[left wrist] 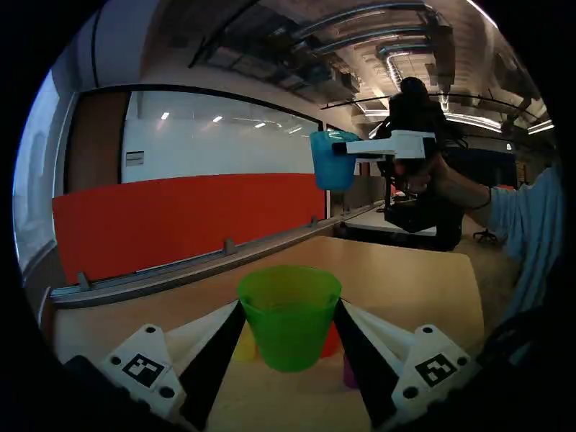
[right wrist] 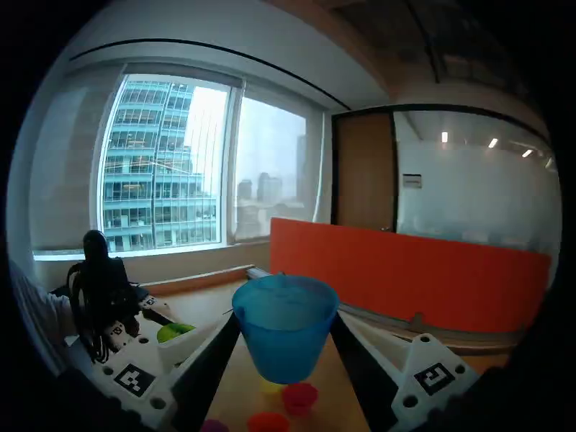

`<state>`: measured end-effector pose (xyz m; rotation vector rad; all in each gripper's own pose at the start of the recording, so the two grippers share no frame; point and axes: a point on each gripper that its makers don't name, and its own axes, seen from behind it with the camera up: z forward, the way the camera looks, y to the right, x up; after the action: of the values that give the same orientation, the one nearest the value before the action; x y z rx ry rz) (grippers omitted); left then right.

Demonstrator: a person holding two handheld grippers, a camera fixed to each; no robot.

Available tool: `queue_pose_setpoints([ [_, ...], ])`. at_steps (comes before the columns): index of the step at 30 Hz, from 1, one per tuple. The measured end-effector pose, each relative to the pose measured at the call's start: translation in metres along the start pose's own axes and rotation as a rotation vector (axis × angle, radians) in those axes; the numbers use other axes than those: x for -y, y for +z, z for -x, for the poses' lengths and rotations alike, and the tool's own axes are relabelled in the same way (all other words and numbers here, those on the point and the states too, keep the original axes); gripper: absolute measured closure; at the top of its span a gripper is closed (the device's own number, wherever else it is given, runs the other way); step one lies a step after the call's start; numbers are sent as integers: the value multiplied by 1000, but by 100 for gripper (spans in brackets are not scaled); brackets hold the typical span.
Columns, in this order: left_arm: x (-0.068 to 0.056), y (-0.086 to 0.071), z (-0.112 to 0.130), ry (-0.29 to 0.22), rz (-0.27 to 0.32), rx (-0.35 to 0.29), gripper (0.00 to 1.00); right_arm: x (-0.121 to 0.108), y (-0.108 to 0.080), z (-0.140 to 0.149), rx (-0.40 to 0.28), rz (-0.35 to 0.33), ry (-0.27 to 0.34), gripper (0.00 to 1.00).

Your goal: Pour water

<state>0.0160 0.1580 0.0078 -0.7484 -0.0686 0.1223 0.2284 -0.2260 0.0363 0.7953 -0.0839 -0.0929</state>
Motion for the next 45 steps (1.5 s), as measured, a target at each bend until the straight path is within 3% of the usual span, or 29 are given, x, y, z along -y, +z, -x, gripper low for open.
queue_pose_setpoints([
  [13, 0, -5, 16, 3, -6, 38, 15, -18, -18, 22, 31, 32, -2, 11],
  [30, -4, -9, 60, 9, 9, 165, 15, -18, -33, 109, 156, -6, 6, 11],
  [45, -12, -7, 96, 18, 51, 299, 15, -21, -44, 186, 337, -35, 12, 10],
])
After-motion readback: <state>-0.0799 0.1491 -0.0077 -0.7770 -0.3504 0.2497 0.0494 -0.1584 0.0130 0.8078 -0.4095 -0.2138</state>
